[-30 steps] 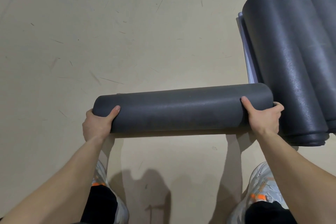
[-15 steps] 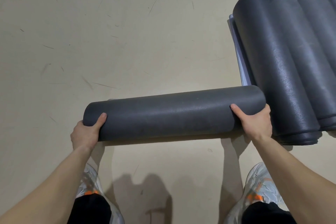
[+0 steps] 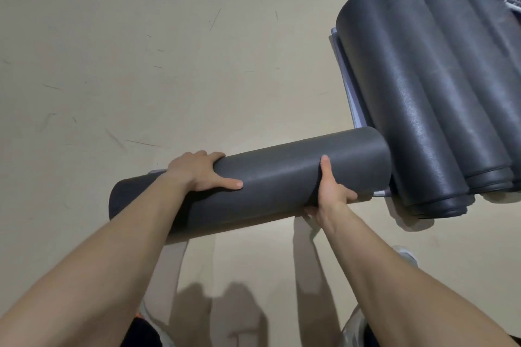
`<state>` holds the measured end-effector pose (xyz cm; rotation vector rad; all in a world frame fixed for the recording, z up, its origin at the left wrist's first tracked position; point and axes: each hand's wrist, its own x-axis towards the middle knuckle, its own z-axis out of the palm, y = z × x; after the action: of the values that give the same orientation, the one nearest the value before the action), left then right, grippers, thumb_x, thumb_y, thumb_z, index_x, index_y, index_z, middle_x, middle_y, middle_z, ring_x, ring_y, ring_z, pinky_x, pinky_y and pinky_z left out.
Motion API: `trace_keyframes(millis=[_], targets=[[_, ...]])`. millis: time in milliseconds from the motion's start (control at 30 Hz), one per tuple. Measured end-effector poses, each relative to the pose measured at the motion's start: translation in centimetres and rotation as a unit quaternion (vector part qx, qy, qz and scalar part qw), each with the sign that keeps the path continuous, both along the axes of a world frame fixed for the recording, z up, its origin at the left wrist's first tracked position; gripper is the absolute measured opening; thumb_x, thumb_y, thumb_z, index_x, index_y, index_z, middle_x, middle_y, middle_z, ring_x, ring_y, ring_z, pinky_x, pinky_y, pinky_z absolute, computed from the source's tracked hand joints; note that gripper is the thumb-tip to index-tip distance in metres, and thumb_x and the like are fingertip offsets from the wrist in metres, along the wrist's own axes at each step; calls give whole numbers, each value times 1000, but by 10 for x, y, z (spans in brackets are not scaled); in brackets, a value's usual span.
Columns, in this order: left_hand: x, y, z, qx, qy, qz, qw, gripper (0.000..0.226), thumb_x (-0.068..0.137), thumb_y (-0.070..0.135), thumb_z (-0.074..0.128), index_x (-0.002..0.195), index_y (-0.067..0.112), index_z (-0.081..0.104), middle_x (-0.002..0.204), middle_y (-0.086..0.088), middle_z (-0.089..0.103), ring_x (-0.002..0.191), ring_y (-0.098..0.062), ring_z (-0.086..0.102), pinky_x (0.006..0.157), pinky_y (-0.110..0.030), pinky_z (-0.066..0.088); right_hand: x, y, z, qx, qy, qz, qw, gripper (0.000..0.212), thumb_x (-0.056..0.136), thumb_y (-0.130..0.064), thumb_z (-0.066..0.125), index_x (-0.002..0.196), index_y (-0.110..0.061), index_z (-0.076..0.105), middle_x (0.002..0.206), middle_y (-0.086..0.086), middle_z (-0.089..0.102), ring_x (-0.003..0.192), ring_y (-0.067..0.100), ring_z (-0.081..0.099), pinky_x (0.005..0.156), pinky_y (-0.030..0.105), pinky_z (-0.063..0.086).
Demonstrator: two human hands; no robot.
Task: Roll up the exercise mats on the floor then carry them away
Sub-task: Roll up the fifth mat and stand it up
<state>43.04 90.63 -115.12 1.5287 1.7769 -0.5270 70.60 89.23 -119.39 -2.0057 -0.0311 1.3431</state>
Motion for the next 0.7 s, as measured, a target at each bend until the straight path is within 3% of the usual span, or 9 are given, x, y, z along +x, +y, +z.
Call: trace_keyframes(millis=[133,233,300,400,467,567,633,700], targets=[[33,-28,-10,-85,-17,4,996,123,45,105,52,146,34,42,128,5,66,105,-23,67,97,-41,52,6,39,3,108,6,193,975,120,54,-60,93,151,-31,30,133,-7,58,119,23,61,108,51,50],[67,-63,-30,-61,-142,141,978,104,50,100,60,131,37,48,110,10,70,76,-19,74,77,-35,60,-16,34,4,147,-55,362,919,105,60,-62,89,148,-44,33,135,-8,57,115,18,64,104,46,52],[81,-77,-44,-26,-239,228,943,78,61,89,68,121,41,52,107,17,70,82,-14,73,72,-31,57,-26,22,-3,114,-105,428,891,111,64,-76,77,154,-50,18,138,-3,49,115,25,61,106,47,50],[86,-87,-73,0,-363,338,868,43,88,57,70,108,20,67,92,3,66,76,-17,62,68,-21,48,5,18,-17,116,-66,421,897,103,69,-81,72,155,-47,24,137,-10,60,117,18,65,107,44,50],[86,-85,-84,40,-364,330,870,35,91,44,58,99,13,73,88,-8,57,75,-21,51,64,-20,40,28,22,-18,104,-26,407,907,100,72,-78,74,155,-40,33,136,-15,63,118,12,65,110,42,48],[97,-69,-93,50,-308,311,898,12,95,24,66,107,21,69,120,-5,42,94,-17,55,70,-8,41,30,17,-12,98,-96,376,916,95,80,-73,67,158,-32,31,145,-3,58,125,19,61,113,44,44],[103,-59,-95,79,-255,317,910,39,90,25,74,123,22,54,127,1,36,109,-17,52,87,-12,45,14,8,-3,101,-196,409,886,105,69,-76,65,157,-33,27,149,7,50,128,27,56,110,48,46],[101,-52,-101,90,-258,385,882,61,83,33,79,127,23,38,127,-1,48,104,-19,60,92,-31,51,-7,-2,7,69,-271,499,821,136,54,-80,74,160,-32,4,159,13,31,137,36,45,110,54,45]])
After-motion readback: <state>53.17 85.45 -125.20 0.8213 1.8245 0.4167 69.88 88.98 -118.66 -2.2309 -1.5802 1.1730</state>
